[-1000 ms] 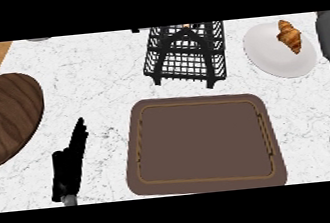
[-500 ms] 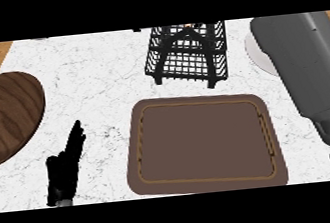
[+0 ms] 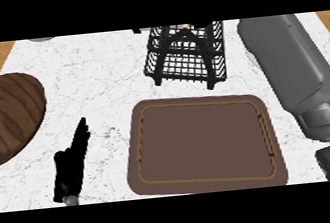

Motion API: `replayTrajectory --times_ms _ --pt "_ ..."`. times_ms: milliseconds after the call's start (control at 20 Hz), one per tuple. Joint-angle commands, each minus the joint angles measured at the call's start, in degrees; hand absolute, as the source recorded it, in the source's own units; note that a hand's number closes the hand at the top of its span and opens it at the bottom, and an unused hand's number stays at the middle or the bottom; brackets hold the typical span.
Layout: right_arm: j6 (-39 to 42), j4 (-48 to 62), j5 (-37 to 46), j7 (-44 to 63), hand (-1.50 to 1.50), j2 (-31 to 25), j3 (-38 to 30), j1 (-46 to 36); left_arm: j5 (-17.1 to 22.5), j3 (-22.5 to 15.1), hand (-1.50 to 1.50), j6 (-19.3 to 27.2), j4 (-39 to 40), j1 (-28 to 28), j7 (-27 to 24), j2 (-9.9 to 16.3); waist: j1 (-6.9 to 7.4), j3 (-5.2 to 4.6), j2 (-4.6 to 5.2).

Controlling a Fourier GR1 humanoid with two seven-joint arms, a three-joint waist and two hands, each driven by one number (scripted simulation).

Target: Pick the pear from the tray and place it in the tiered basket

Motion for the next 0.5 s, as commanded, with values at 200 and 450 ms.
replayTrajectory --times_ms 200,450 --pt "-3.3 5.3 -10.0 -4.2 -1.50 5.0 -9.3 -0.3 -0.2 0.4 0.00 -0.3 1.6 2.6 -3.8 -0.1 0.18 -0.15 0.67" --pt "-8.0 7.0 -15.2 -11.4 -1.50 5.7 -14.7 -0.5 0.2 0.5 0.00 -1.1 -0.6 0.9 0.5 0.5 0.36 -0.12 0.79"
